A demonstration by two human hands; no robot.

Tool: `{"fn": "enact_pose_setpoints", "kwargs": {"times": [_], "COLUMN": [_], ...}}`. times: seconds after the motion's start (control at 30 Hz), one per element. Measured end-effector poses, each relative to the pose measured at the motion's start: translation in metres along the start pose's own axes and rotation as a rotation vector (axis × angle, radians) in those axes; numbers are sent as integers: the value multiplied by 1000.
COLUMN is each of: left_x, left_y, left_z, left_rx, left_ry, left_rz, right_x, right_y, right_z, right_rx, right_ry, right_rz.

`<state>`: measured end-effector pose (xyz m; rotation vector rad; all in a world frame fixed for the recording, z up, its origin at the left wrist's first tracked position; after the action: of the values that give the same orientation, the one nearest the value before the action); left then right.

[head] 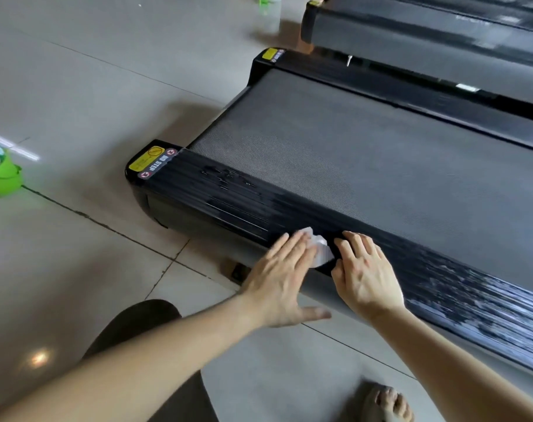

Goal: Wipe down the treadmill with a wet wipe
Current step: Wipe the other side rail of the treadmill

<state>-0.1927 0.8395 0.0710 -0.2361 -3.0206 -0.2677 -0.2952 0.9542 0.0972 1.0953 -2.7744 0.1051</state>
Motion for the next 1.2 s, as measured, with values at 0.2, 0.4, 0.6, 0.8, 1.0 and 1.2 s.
{"fn": "enact_pose_setpoints", "kwargs": {"times": [0.2,0.4,0.6,0.8,1.0,1.2], "left_x": [-9,-32,14,11,8,61], "left_y": [-45,-171,-45,-84,-179,-48], "left_z": [-11,-44,-11,-23,-44,-5], "left_rx": [81,61,-42,7,-31,-58], "left_ry": [-46,-89,-165,-147,-153,-125], "left_rz": [-70,-442,-82,-100,-464,-124], "right_x": [2,4,13,22,25,22], "right_y": [1,1,-6,-10,-11,-10], "right_z": [-1,-3,-4,-1,2,4], "right_rx": [14,63,202,142,87,83], "right_ry": [5,48,168,191,191,215], "right_rz": [18,58,290,358,369,355]}}
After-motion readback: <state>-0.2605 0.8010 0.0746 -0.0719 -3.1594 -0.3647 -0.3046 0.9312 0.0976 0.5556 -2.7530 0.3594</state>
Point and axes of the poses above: each hand's wrist, its own x-axis towards the middle knuckle, its own z-axis out of the palm, y = z × x, the point moved 7 cm from there along x, towards the middle knuckle, and after that the axes turned 10 degrees about z, right-handed, at the moved point
